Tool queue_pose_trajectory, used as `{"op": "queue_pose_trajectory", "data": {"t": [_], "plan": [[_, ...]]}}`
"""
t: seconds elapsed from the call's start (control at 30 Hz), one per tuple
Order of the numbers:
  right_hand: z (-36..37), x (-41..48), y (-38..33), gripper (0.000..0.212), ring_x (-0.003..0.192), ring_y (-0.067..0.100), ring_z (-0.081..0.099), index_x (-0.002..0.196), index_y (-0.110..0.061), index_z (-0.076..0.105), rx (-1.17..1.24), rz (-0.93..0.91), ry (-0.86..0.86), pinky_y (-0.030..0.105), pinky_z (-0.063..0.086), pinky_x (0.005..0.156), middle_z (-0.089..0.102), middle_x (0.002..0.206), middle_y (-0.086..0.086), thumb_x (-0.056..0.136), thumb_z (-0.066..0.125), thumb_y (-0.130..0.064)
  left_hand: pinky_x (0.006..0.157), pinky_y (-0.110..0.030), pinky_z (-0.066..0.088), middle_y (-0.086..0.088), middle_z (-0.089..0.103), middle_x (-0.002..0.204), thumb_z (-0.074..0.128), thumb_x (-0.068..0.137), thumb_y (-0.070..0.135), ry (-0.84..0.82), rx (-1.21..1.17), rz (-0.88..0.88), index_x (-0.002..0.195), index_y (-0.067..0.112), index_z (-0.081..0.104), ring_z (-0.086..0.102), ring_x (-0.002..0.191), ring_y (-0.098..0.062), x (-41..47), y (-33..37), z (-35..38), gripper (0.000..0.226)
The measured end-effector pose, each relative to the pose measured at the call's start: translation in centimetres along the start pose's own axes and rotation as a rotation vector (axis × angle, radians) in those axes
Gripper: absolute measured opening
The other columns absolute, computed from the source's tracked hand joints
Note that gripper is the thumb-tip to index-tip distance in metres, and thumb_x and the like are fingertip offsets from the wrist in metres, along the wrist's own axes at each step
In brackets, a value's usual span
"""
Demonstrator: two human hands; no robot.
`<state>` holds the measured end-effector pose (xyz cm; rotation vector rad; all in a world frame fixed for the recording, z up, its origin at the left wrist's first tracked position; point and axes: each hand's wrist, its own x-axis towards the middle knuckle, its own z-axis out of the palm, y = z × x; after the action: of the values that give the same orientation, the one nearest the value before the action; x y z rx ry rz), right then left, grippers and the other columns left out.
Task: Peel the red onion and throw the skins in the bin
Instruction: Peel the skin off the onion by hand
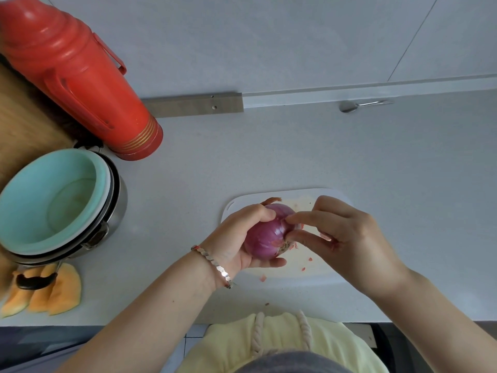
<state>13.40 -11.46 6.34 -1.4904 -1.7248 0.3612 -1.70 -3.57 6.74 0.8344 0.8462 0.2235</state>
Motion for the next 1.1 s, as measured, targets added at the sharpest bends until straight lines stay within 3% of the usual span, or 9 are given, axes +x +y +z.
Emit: {"op": "queue_pose_trajectory", "data": {"t": [0.1,0.2,0.33,0.4,0.57,0.7,0.93,1.03,1.1], "plan": [[0.14,-0.11,0.06,0.019,0.058,-0.014,0.034,0.083,-0.01,0.072,-0.009,0.0,0.015,-0.001,0.026,0.058,0.032,0.072,-0.019,0.079,0.061,-0.025,0.062,-0.036,0.056,-0.005,0.07,0.075,0.053,0.066,0.027,0.02,-0.01,-0.015,0.07,0.02,0.075,0.066,0.067,-0.021,0.1,-0.08,-0.01,0.023],[0.18,-0.16,-0.05,0.019,0.055,-0.002,0.03,0.078,-0.01,0.071,-0.025,0.003,-0.006,0.002,0.027,0.056,0.034,0.071,-0.016,0.08,0.06,-0.025,0.063,-0.038,0.056,-0.009,0.069,0.08,0.056,0.064,0.027,0.05,-0.014,-0.025,0.073,0.019,0.075,0.066,0.072,-0.024,0.12,-0.17,-0.15,0.023],[0.01,-0.09,-0.17,0.018,0.053,-0.002,0.031,0.075,-0.012,0.068,0.01,0.026,-0.05,0.001,0.026,0.055,0.032,0.069,-0.025,0.08,0.061,-0.027,0.066,-0.041,0.057,-0.013,0.068,0.091,0.058,0.063,0.027,0.09,-0.006,-0.038,0.09,0.012,0.07,0.065,0.081,-0.028,0.06,-0.05,-0.28,0.033],[-0.12,-0.03,-0.04,0.01,0.053,-0.005,0.032,0.079,-0.013,0.068,0.038,0.034,-0.044,0.001,0.028,0.056,0.032,0.069,-0.027,0.076,0.069,-0.023,0.065,-0.04,0.057,-0.01,0.068,0.086,0.057,0.064,0.027,0.071,0.015,-0.029,0.085,0.015,0.07,0.065,0.075,-0.025,-0.05,0.03,-0.21,0.028],[-0.17,0.21,-0.12,0.02,0.055,-0.007,0.032,0.093,-0.012,0.07,0.029,0.013,-0.07,0.0,0.028,0.057,0.031,0.07,-0.026,0.075,0.069,-0.021,0.064,-0.038,0.057,-0.005,0.069,0.078,0.057,0.063,0.028,0.067,0.062,-0.012,0.074,0.02,0.073,0.066,0.068,-0.019,-0.1,0.17,-0.11,0.021],[-0.03,0.03,-0.01,0.017,0.054,-0.002,0.029,0.089,-0.012,0.072,0.016,0.003,-0.074,0.0,0.027,0.056,0.031,0.072,-0.025,0.077,0.066,-0.023,0.063,-0.037,0.058,-0.004,0.071,0.079,0.057,0.063,0.028,0.076,0.089,-0.015,0.07,0.023,0.075,0.067,0.072,-0.02,-0.05,0.19,-0.16,0.02],[0.15,-0.26,-0.01,0.02,0.056,0.003,0.028,0.079,-0.01,0.072,-0.024,-0.024,-0.041,0.002,0.026,0.054,0.041,0.065,-0.004,0.081,0.058,-0.024,0.064,-0.04,0.057,-0.009,0.069,0.081,0.06,0.068,0.025,0.11,0.051,-0.048,0.072,0.018,0.075,0.066,0.075,-0.026,-0.12,0.0,-0.13,0.017],[0.16,-0.25,0.01,0.018,0.054,0.005,0.028,0.076,-0.013,0.071,-0.035,-0.006,-0.081,0.006,0.026,0.052,0.036,0.067,-0.01,0.082,0.058,-0.024,0.065,-0.041,0.058,-0.013,0.067,0.093,0.06,0.061,0.028,0.135,0.042,-0.064,0.091,0.012,0.07,0.066,0.079,-0.029,-0.04,-0.01,-0.32,0.035],[0.06,-0.15,0.04,0.012,0.052,0.004,0.029,0.075,-0.013,0.069,-0.005,0.013,-0.087,0.004,0.026,0.053,0.032,0.07,-0.02,0.079,0.065,-0.024,0.065,-0.041,0.058,-0.013,0.067,0.094,0.059,0.062,0.028,0.122,0.047,-0.069,0.09,0.013,0.07,0.066,0.08,-0.028,-0.07,0.04,-0.31,0.034]]}}
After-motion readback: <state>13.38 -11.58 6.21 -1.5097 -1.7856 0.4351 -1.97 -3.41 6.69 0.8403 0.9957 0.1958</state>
